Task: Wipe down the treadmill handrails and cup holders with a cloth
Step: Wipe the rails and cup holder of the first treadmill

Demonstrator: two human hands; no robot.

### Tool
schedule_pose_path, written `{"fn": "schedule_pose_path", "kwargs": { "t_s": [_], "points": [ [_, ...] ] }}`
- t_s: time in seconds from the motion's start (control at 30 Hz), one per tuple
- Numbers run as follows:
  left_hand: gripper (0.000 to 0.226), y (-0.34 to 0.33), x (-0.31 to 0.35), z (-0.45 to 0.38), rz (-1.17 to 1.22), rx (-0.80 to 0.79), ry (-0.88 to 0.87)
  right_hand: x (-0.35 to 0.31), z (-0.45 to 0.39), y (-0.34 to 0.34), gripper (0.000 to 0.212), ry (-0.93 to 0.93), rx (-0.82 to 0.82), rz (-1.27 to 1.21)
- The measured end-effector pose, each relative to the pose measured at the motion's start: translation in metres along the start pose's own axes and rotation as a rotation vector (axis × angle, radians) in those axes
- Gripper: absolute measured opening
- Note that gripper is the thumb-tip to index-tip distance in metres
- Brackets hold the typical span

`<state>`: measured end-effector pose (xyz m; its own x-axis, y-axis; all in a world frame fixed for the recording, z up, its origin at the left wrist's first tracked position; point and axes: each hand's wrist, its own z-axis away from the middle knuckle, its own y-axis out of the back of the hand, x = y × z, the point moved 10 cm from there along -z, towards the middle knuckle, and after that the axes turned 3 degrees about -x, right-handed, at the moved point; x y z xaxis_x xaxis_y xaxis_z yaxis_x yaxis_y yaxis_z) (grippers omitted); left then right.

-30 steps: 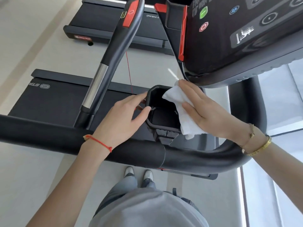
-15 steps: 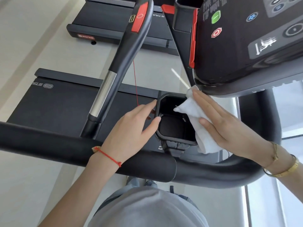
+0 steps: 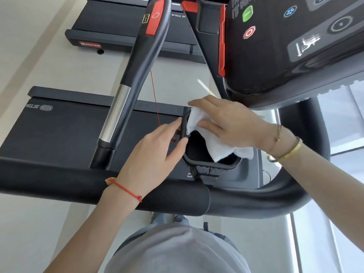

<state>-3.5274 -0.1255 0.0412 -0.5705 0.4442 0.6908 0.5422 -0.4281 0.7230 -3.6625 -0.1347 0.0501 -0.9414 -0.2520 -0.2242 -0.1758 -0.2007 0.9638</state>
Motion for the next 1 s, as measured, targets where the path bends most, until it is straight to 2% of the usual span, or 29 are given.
{"fn": "schedule_pose_path", "kwargs": {
  "t_s": [0.07, 0.17, 0.27, 0.4, 0.67, 0.73, 0.8, 0.83, 0.9, 0.93, 1.0],
  "points": [
    [0.048, -0.001, 0.0, -0.001, 0.002, -0.004, -0.002, 0.003, 0.002, 0.0, 0.05, -0.056, 0.023, 0.088],
    [0.051, -0.001, -0.001, -0.001, -0.004, 0.004, 0.01, 0.014, 0.021, 0.002, 0.053, -0.091, 0.056, -0.048],
    [0.051, -0.001, -0.002, -0.001, 0.003, 0.016, 0.015, 0.015, 0.022, 0.002, 0.046, -0.077, 0.049, -0.106],
    [0.048, 0.001, -0.002, -0.001, 0.011, 0.026, 0.01, -0.013, -0.014, -0.001, 0.034, -0.004, 0.057, 0.213],
    [0.048, 0.0, -0.004, 0.0, 0.009, 0.02, 0.009, 0.005, 0.024, 0.0, 0.048, -0.073, 0.121, 0.139],
    [0.049, 0.0, -0.003, -0.001, 0.01, 0.015, 0.007, 0.008, 0.042, -0.004, 0.057, -0.103, 0.138, 0.009],
    [0.05, -0.001, -0.002, -0.002, 0.01, 0.008, -0.003, 0.017, 0.063, -0.014, 0.061, -0.211, 0.15, -0.269],
    [0.05, -0.001, -0.002, -0.002, 0.007, 0.006, -0.007, 0.023, 0.074, -0.023, 0.059, -0.311, 0.131, -0.42],
    [0.049, -0.001, -0.002, -0.001, 0.002, 0.012, -0.012, 0.031, 0.097, -0.05, 0.035, -0.543, 0.061, -0.707],
    [0.048, -0.001, -0.002, -0.001, 0.002, 0.016, -0.016, 0.034, 0.103, -0.061, 0.031, -0.625, 0.044, -0.803],
    [0.046, -0.001, -0.001, -0.002, 0.005, 0.022, -0.026, 0.037, 0.101, -0.064, 0.036, -0.664, 0.058, -0.824]
  ]
}}
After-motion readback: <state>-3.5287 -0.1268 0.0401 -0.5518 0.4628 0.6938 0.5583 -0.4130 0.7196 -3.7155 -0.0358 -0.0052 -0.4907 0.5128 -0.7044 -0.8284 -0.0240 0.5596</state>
